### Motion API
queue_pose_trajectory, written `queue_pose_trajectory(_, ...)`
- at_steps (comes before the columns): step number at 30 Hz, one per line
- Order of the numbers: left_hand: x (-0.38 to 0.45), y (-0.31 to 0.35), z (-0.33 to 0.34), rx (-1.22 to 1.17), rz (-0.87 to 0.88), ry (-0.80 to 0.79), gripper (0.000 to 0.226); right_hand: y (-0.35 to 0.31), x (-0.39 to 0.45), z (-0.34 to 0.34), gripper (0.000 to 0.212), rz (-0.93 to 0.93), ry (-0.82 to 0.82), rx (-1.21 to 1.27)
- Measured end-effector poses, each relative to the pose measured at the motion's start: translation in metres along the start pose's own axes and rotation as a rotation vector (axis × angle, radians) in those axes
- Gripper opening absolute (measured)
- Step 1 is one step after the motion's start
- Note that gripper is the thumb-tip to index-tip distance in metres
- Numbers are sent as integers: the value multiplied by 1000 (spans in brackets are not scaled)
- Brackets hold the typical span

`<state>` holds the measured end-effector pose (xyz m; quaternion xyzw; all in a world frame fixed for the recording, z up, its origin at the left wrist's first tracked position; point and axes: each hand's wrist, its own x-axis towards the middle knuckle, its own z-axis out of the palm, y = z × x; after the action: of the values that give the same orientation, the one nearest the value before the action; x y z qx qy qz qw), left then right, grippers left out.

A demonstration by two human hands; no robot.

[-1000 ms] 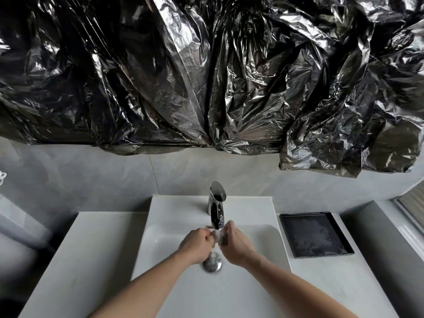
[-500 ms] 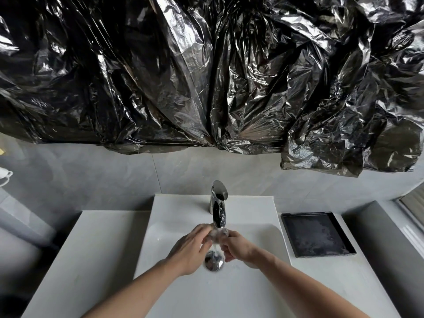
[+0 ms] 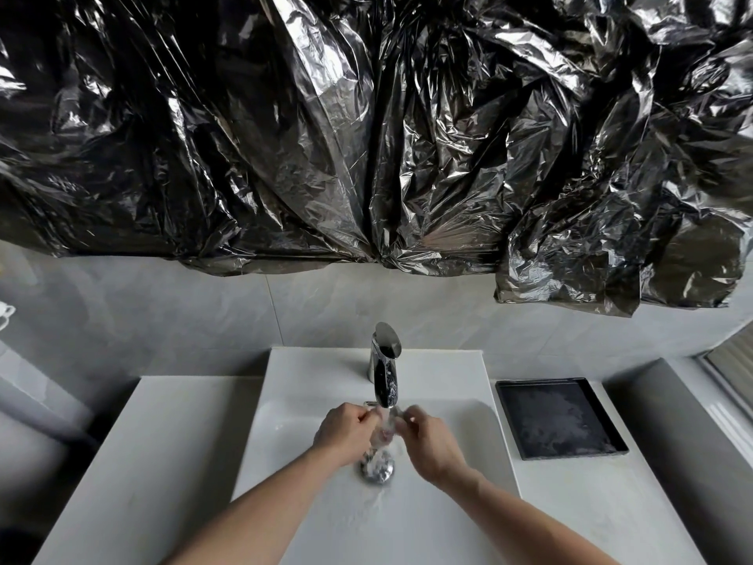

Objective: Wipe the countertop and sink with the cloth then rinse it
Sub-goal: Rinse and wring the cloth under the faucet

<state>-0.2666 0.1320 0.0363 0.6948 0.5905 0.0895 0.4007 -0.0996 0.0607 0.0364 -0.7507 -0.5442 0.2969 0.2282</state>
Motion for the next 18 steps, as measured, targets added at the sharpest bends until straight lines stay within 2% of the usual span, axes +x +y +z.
queue_pose_trajectory(2, -2, -3, 1, -36, -6, 70, 59, 8, 1, 1, 27, 131, 71, 183)
queue_pose_trajectory(4, -6, -8, 1, -50, -1, 69, 59, 15, 2, -1, 37, 223, 94, 282)
queue_pose_trajectory(7, -13, -22, 2, -81, -14, 37, 43, 14, -2, -6, 38, 298, 101, 436)
queue_pose_trajectory(10, -18, -32, 1, -125, -13, 126, 23, 7, -3, -11, 41, 302, 134, 556)
queue_pose_trajectory(13, -22, -34, -5, -249, -22, 208, 28, -3, -3, -16, 42, 315, 175, 664)
queue_pose_trajectory(18, -11, -53, -10, -502, -172, 199, 51, -4, 1, -23, 46, 352, 262, 838)
